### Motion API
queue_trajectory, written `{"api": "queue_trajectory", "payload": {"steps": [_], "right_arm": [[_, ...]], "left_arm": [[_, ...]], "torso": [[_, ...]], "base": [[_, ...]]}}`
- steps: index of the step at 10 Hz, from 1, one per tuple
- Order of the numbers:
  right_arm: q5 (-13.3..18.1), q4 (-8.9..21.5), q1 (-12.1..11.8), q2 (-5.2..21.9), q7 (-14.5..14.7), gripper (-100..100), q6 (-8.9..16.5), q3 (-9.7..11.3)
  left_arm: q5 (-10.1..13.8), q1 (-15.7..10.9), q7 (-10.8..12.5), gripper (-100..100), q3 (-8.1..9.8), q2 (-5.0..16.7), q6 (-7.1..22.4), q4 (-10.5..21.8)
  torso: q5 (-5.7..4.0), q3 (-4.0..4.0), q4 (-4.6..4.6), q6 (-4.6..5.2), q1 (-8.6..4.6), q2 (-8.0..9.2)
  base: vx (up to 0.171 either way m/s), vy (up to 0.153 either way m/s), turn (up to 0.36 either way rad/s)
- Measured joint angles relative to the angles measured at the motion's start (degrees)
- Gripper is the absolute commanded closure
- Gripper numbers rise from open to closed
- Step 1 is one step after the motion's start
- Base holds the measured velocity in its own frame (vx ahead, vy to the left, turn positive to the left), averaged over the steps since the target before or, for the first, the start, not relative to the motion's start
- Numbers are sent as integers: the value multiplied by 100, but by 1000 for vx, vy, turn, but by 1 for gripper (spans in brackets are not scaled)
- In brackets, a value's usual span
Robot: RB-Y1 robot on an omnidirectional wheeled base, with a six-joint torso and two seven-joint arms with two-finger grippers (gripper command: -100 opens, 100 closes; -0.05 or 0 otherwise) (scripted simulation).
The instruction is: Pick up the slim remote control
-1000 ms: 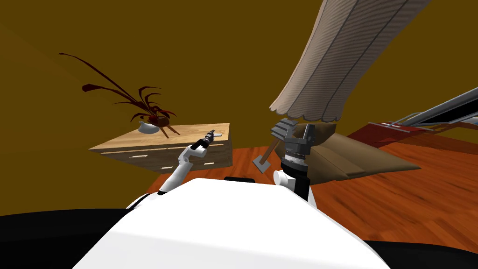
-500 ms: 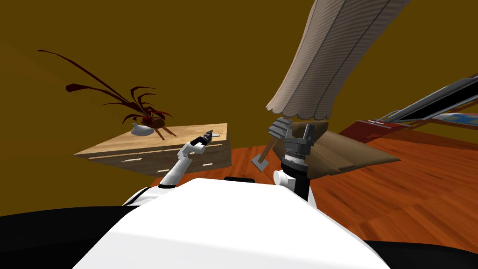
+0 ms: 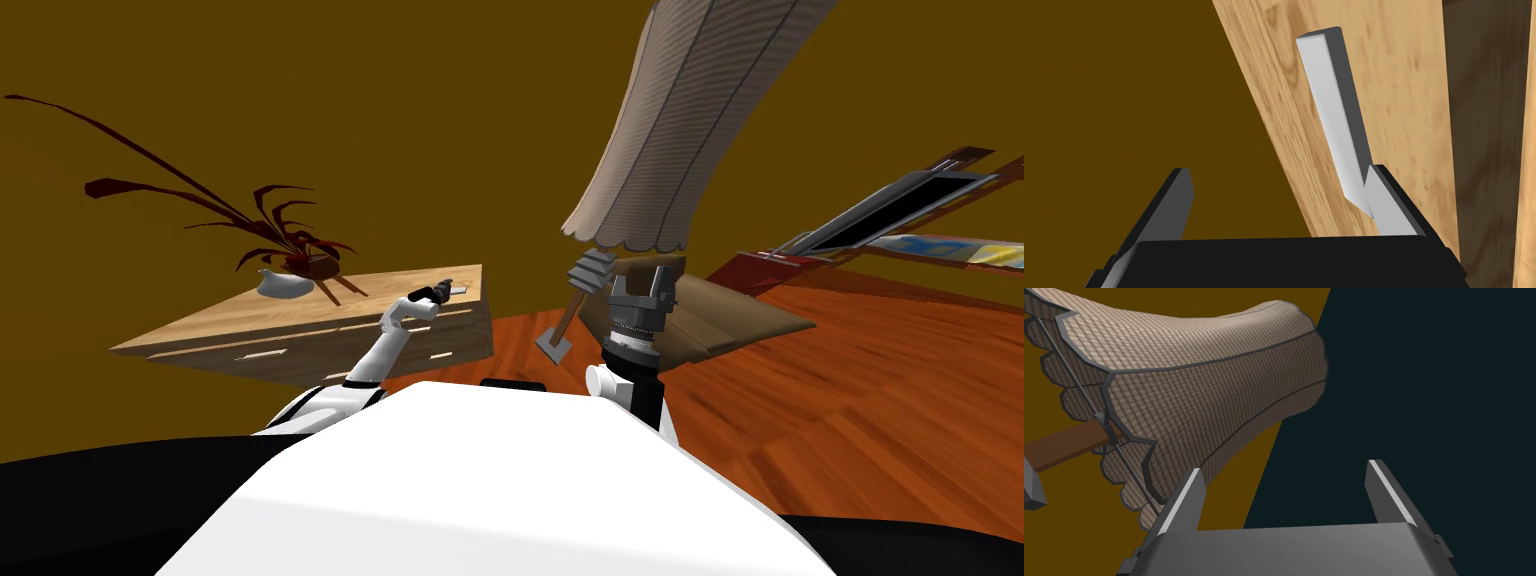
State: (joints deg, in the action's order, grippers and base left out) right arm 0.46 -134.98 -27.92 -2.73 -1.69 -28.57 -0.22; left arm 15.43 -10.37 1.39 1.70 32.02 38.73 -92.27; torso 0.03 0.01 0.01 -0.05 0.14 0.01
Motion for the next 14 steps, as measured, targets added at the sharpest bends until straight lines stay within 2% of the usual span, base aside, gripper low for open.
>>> {"api": "queue_trajectory", "payload": {"steps": [7, 11, 13, 14], "right_arm": [[0, 0, -1, 0, 0, 0, 0, 0], [0, 0, -1, 0, 0, 0, 0, -1], [0, 0, -1, 0, 0, 0, 0, -1], [0, 0, -1, 0, 0, 0, 0, -1]], "left_arm": [[129, -775, -44, -100, 158, 202, 1044, 915], [157, -1065, -66, -100, 245, 267, 1548, 1277], [205, -1337, -116, -100, 321, 331, 1803, 1629], [200, -1359, -114, -100, 330, 334, 1920, 1650]], "torso": [[1, -4, -2, -3, 1, -6], [1, -4, -2, -5, 0, -7], [2, -6, -3, -5, 2, -10], [2, -5, -3, -6, 0, -8]], "base": [[2, 9, -58], [10, 15, -72], [12, 15, -25], [28, 20, -91]]}}
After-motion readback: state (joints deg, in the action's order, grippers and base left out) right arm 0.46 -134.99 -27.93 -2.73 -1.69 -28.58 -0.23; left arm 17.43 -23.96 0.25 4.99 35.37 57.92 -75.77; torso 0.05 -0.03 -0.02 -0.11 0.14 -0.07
